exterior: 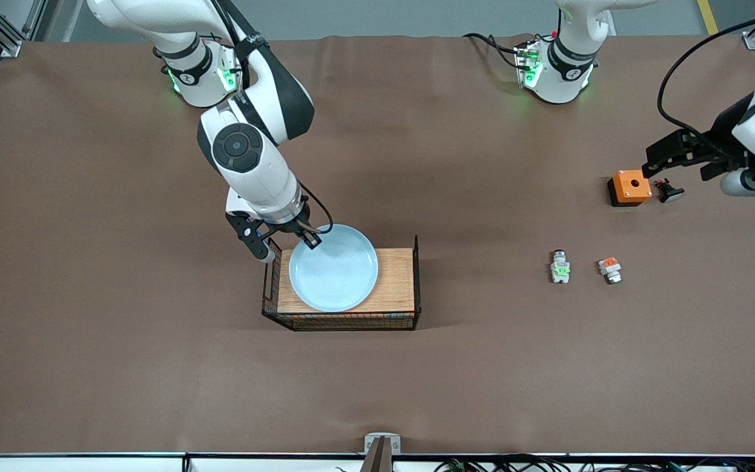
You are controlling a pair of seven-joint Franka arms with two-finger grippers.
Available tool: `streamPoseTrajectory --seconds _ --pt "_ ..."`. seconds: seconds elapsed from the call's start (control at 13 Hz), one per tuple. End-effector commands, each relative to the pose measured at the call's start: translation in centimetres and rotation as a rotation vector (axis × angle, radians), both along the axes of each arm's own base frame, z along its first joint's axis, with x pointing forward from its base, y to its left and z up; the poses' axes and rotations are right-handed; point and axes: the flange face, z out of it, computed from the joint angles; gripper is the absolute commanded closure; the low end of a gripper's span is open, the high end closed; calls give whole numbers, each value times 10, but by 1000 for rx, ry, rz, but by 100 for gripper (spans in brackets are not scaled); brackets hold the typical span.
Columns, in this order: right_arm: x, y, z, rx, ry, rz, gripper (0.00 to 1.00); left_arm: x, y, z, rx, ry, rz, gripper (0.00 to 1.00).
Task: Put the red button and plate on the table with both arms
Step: 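Lift the blue plate out of the tray with the right gripper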
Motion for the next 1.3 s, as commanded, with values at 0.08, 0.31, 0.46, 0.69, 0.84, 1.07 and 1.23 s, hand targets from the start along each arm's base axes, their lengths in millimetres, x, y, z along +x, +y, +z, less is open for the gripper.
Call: streamPoseTrajectory --seconds 0.08,0.31,0.46,0.69,0.84,1.07,1.23 --pt "0 7 26 5 52 11 99 -27 2 7 35 -6 -8 0" --pt "-1 4 64 42 121 33 99 -45 1 12 39 -11 -41 0" --pt "-1 -7 84 70 133 42 99 -58 4 12 40 -14 -65 0" --pt "-9 -23 106 66 158 117 99 -63 0 14 41 -19 -75 0" --pt "-13 -46 126 65 179 187 98 -66 -6 17 68 -32 -93 0" --pt "-15 -106 160 166 246 274 98 -63 -4 22 85 -76 -89 0" --pt "-12 -158 177 233 271 317 98 -61 -4 26 82 -107 -88 0"
